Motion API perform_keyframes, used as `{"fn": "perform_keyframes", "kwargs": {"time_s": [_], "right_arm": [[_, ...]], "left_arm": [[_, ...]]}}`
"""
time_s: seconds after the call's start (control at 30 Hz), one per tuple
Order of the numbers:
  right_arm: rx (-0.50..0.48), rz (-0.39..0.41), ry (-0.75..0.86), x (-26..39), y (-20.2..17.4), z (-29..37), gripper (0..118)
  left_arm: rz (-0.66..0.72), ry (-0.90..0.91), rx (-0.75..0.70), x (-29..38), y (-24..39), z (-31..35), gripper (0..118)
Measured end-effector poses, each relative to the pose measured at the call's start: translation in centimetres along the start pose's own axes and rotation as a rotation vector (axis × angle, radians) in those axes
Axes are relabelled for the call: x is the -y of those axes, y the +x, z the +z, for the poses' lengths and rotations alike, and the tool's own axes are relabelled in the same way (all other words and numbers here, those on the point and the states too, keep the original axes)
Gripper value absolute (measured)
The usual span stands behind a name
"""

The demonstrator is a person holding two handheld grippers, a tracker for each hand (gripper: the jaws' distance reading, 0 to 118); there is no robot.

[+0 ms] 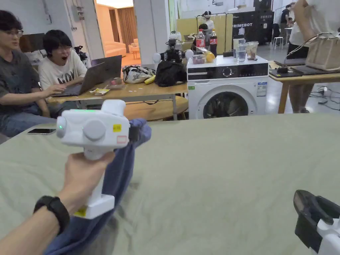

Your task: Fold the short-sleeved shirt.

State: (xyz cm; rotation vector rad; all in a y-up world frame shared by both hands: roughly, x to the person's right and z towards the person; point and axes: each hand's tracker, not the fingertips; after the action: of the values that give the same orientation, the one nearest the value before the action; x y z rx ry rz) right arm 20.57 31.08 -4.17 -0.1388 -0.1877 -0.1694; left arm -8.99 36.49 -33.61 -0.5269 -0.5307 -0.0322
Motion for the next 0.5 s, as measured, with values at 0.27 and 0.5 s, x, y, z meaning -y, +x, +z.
{"fn": "perform_keyframes", "kwargs": {"time_s": [0.27,0.5], "right_arm": [[0.086,-0.034,0.001,-1.1,1.4,1.5,0],[0.050,0.008,-0.017,-1.3,0.3,2.4,0]], "left_arm": [[0.068,-0.309,0.608,14.2,16.8,-7.5,0],[0.134,-0.222,0.739,13.8,19.4,-5.5,68]]}}
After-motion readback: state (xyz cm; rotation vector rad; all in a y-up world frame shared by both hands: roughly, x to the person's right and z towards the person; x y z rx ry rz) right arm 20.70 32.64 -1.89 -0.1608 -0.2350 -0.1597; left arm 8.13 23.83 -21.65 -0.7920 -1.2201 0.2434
